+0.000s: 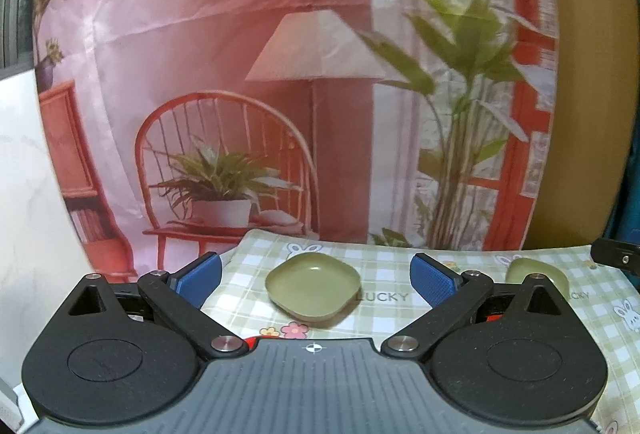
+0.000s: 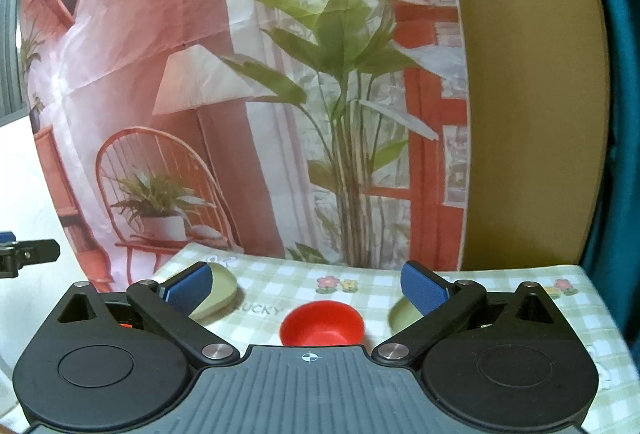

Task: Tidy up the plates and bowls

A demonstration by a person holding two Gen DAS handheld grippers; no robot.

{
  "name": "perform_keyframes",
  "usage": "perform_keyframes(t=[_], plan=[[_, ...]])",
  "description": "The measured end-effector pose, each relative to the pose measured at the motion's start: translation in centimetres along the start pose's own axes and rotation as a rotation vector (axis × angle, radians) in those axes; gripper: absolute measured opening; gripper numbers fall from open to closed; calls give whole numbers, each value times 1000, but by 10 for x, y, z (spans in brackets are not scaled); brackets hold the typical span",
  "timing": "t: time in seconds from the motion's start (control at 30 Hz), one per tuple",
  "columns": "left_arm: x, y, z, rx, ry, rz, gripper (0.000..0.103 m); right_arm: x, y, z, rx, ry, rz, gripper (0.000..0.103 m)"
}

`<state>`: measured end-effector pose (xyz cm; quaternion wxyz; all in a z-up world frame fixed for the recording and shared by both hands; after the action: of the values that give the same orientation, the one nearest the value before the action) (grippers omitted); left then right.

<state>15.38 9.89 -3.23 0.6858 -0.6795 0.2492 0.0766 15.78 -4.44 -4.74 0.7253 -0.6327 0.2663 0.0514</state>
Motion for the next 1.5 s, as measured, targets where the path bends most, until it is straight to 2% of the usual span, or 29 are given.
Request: perform_keyframes(t=[0.13, 0.23, 0.57, 0.63, 0.73, 0.87, 0.97, 1.03, 1.1, 1.2, 1.27, 1.4, 1.5], plan=[[16, 1, 22, -1, -31, 32, 100, 18, 3, 18, -5, -23, 30, 99], [26, 3, 40, -9, -43, 72, 93, 29, 6, 38, -11, -52, 56, 98], [35, 19, 122, -55, -97, 153, 93, 65, 37, 125, -61, -157, 195, 97], [40, 24, 141, -80, -87, 177, 94, 77, 45, 147, -73, -181, 244, 93], [53, 36, 156, -58, -98, 211, 94, 92, 57, 176, -100, -194, 284, 88], [76, 60, 165, -49, -38, 274, 93, 112, 72, 210, -146, -202, 327, 84], [91, 77, 173, -76, 14, 296, 93, 129, 82, 231, -152, -222, 401, 79], [98, 89, 177, -118, 41, 296, 93, 141, 89, 240, -173, -230, 436, 69], [107, 100, 180, -163, 71, 307, 93, 149, 95, 248, -196, -234, 457, 64], [118, 115, 181, -180, 74, 322, 91, 161, 107, 256, -224, -236, 491, 54], [124, 124, 178, -184, 87, 336, 85, 166, 114, 259, -226, -246, 516, 49], [132, 138, 172, -217, 128, 355, 80, 171, 126, 262, -233, -260, 550, 42], [138, 146, 167, -215, 137, 381, 55, 172, 133, 262, -230, -275, 573, 37]])
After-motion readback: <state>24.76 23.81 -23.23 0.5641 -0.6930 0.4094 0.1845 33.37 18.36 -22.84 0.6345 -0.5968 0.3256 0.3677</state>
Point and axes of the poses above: each gripper's, at about its wrist camera, not at the fingertips, and x roughly the way its jaws point, z to its left, y to its underside, the point moved 4 cm from there along x, roughly the way its jaws point, and after that the axes turned 14 degrees about y, right-handed, at the moved point
